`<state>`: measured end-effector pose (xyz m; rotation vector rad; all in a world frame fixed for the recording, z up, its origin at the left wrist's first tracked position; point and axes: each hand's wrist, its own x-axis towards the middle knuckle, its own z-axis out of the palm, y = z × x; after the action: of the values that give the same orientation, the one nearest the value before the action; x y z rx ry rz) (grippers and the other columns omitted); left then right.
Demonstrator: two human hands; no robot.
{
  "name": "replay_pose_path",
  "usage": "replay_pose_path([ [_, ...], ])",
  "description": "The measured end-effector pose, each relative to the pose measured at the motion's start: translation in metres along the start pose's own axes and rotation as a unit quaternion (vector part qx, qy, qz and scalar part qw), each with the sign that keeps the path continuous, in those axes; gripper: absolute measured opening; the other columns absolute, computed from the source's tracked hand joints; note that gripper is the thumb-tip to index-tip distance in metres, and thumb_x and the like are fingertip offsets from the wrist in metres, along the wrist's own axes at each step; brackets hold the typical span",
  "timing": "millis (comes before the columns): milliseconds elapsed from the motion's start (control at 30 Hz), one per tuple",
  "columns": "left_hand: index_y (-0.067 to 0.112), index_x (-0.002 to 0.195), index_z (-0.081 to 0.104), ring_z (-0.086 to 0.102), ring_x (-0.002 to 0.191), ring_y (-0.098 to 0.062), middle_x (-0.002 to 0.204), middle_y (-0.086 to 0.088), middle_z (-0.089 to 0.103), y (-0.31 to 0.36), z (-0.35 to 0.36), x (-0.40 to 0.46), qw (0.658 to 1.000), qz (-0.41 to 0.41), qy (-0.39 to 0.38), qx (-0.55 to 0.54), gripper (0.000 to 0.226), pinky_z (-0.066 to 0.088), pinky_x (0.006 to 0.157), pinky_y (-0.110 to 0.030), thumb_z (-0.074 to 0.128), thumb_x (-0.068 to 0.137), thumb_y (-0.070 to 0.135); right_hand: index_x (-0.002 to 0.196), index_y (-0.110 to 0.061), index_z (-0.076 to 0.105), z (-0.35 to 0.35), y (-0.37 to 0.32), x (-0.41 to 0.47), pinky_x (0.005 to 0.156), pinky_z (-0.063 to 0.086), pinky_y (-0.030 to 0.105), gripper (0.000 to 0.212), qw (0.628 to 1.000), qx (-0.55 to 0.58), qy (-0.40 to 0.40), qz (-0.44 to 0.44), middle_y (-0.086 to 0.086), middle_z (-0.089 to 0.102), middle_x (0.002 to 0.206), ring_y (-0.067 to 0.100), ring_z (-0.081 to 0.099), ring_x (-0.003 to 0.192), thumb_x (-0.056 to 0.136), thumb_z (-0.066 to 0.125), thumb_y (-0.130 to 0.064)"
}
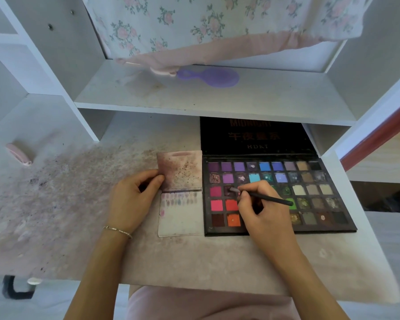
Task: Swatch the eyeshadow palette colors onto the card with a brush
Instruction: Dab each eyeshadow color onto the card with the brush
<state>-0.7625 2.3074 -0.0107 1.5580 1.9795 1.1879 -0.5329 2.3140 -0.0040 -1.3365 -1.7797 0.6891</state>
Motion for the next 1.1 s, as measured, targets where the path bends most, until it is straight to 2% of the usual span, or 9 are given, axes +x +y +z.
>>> replay_pose_path([
  [167,0.014,0.096,0.071,0.055,0.076,0.005,0.085,0.019,0.061,-0.001,0.0,0.0,1.0,0.002,0.002,0.001,0.016,0.041,0.071,-0.01,0.061,0.083,0.015,0.082,-0.027,0.053,-0.001,0.0,0.0,0.062,0.041,0.008,0.022,1.0,0.011,0.011,-0.005,-0.009,0.055,0.077,0.002,0.052,0.077,0.084,0.055,-0.005],
  [300,0.014,0.095,0.071,0.053,0.076,0.01,0.084,0.022,0.06,-0.001,0.001,0.001,1.0,0.003,0.005,0.0,0.015,0.039,0.069,0.001,0.062,0.083,0.014,0.081,-0.026,0.053,-0.001,0.001,0.0,0.06,0.041,0.009,0.02,1.0,0.01,0.003,0.005,-0.009,0.054,0.076,0.003,0.052,0.076,0.084,0.055,-0.006],
  [467,0.014,0.096,0.071,0.053,0.076,0.008,0.085,0.019,0.061,-0.002,0.001,0.001,1.0,0.005,0.001,-0.001,0.016,0.04,0.071,-0.008,0.061,0.084,0.013,0.079,-0.029,0.051,-0.004,-0.004,-0.001,0.053,0.042,0.011,0.032,0.997,0.069,0.021,0.002,-0.009,0.053,0.069,0.007,0.052,0.065,0.083,0.055,0.003],
  [600,0.013,0.095,0.071,0.056,0.075,0.004,0.084,0.019,0.061,-0.001,0.001,0.001,1.0,0.003,0.004,-0.004,0.015,0.039,0.069,-0.001,0.062,0.083,0.012,0.079,-0.029,0.05,-0.002,-0.009,-0.001,0.052,0.043,0.012,0.023,0.996,0.09,0.02,-0.011,-0.005,0.055,0.072,0.011,0.053,0.066,0.083,0.053,-0.006],
  [700,0.013,0.095,0.071,0.056,0.076,0.002,0.085,0.017,0.062,-0.001,0.001,0.0,1.0,-0.001,0.002,-0.009,0.015,0.039,0.068,0.001,0.062,0.083,0.012,0.079,-0.031,0.051,0.008,-0.015,-0.005,0.055,0.041,0.011,0.017,0.997,0.074,0.001,-0.019,-0.01,0.054,0.075,0.007,0.053,0.067,0.081,0.051,-0.014],
  [833,0.013,0.095,0.071,0.054,0.075,0.008,0.084,0.017,0.062,0.001,-0.001,0.0,1.0,0.002,-0.004,-0.009,0.015,0.038,0.068,0.002,0.061,0.083,0.012,0.084,-0.022,0.058,0.026,-0.026,-0.01,0.064,0.047,0.019,0.009,0.995,0.064,-0.064,-0.031,-0.016,0.055,0.081,0.006,0.055,0.076,0.082,0.049,-0.02],
  [967,0.014,0.093,0.071,0.056,0.068,0.004,0.083,0.016,0.063,0.003,-0.002,0.0,1.0,0.006,-0.006,-0.003,0.014,0.04,0.068,-0.002,0.061,0.083,0.012,0.078,-0.039,0.048,0.041,-0.041,-0.008,0.061,0.047,0.022,0.017,0.988,0.109,-0.109,-0.027,-0.005,0.063,0.078,0.007,0.057,0.071,0.08,0.05,-0.023],
  [1033,0.015,0.093,0.071,0.057,0.069,0.001,0.082,0.016,0.064,0.004,-0.003,-0.001,1.0,0.008,-0.01,-0.002,0.014,0.042,0.068,-0.007,0.061,0.084,0.012,0.078,-0.034,0.052,0.048,-0.044,-0.008,0.06,0.042,0.015,0.011,0.988,0.1,-0.114,-0.027,-0.003,0.064,0.077,0.005,0.054,0.069,0.079,0.051,-0.023],
  [1100,0.015,0.093,0.071,0.059,0.071,-0.002,0.081,0.014,0.064,0.005,-0.003,-0.001,1.0,0.008,-0.011,0.001,0.014,0.043,0.069,-0.011,0.061,0.084,0.013,0.08,-0.022,0.057,0.051,-0.044,-0.009,0.062,0.043,0.016,0.007,0.989,0.084,-0.117,-0.027,-0.002,0.064,0.078,0.005,0.054,0.072,0.078,0.051,-0.024],
])
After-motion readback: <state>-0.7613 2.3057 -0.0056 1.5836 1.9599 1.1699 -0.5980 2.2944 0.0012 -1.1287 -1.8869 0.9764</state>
